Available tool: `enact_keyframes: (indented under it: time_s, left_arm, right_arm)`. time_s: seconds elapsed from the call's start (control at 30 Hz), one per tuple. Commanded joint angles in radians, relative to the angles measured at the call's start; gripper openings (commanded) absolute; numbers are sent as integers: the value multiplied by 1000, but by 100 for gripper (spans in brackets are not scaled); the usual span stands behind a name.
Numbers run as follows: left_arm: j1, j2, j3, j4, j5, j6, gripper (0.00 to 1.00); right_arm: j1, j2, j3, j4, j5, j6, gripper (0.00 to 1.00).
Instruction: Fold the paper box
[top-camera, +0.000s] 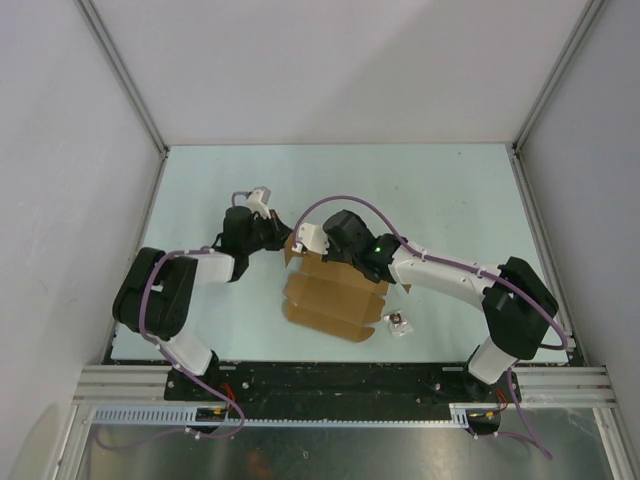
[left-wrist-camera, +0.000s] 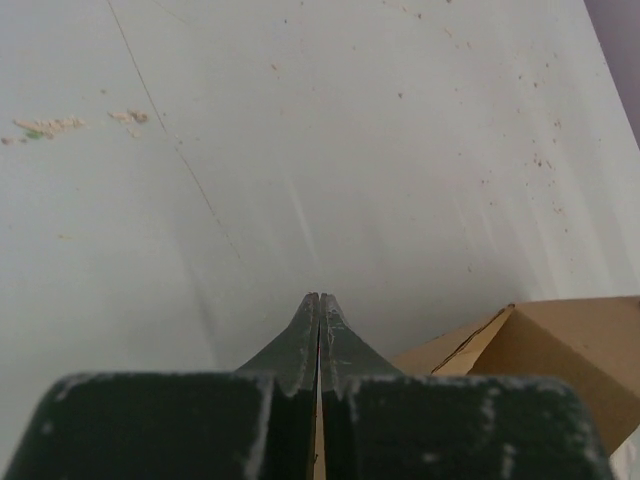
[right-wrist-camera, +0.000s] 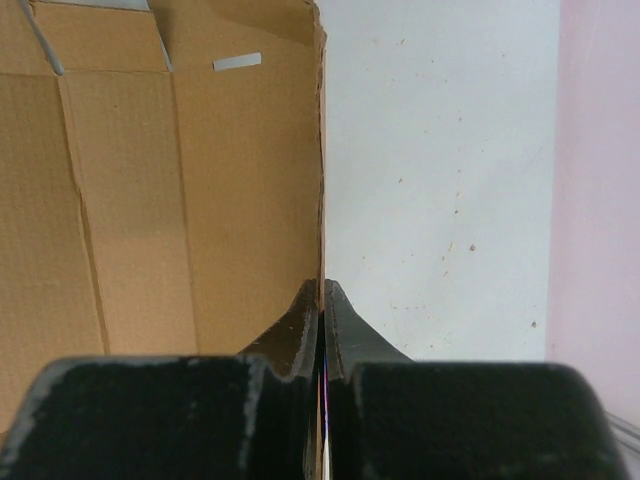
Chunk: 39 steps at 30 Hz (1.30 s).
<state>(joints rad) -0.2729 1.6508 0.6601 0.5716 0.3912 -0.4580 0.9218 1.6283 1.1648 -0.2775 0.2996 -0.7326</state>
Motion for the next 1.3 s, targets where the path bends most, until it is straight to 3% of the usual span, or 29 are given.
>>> enact_keyframes:
  time_s: [0.0,1.27]
  left_arm:
    - [-12,-51,-50,47,21,35,0]
    - [-106,-163,-201,83,21,56,0]
  right_arm:
    - [8,-5,1,44,21,18,0]
    - [83,-15,-129,156,174,-67,0]
